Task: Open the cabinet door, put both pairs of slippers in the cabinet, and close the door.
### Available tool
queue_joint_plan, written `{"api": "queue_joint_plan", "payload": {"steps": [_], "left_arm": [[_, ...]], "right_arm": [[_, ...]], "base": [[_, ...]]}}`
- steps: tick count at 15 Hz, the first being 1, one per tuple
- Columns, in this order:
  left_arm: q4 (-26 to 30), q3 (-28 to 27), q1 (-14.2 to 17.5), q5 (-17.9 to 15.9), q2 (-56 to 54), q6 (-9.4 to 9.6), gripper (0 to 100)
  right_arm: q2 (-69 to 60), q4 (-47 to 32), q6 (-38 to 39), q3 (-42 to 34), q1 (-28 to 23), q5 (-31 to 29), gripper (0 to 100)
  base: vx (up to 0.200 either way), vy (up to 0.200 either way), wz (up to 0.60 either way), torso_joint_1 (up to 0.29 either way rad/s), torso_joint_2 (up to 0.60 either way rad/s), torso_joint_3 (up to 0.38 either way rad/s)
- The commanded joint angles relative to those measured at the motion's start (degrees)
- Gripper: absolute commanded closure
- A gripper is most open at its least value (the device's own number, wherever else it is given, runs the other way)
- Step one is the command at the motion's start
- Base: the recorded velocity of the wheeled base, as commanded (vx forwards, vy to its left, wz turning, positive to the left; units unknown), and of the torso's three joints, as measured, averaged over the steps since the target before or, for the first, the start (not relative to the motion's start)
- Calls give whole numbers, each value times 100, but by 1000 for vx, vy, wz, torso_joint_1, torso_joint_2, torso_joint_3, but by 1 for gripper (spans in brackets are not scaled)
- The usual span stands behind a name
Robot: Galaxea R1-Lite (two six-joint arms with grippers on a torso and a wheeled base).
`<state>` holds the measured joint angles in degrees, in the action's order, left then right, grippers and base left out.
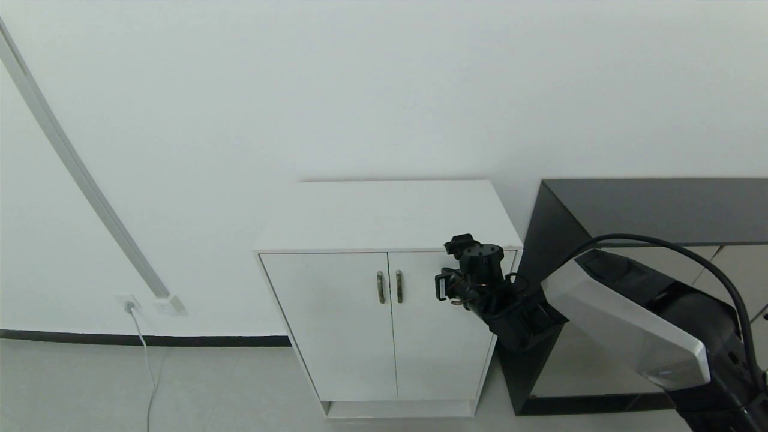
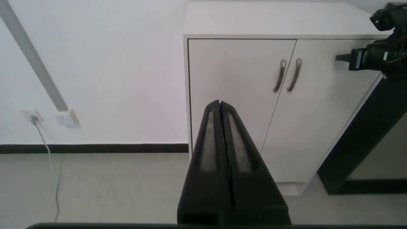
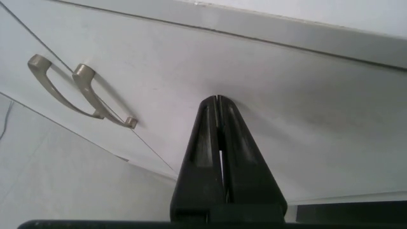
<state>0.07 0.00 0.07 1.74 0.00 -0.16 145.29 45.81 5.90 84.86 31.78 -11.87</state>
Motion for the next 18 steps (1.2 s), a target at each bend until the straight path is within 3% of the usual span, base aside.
{"api": "queue_joint_plan", "payload": {"steps": [1,7,14,18], "left_arm": [[1,0,1,1,0,-2,100],[1,0,1,1,0,-2,100],[1,0,1,-7,0,-11,100],[1,0,1,-7,0,-2,100]], "right_arm": [[17,7,-1,-4,4,1,100],[-273,200,25,-505,21,-17,100],[-1038,1457,34,-2281,-93,-17,100],[-1556,2459,34,-3713,-322,-17,100]], "base": [[0,0,0,0,0,0],[0,0,0,0,0,0],[0,0,0,0,0,0],[0,0,0,0,0,0]]}}
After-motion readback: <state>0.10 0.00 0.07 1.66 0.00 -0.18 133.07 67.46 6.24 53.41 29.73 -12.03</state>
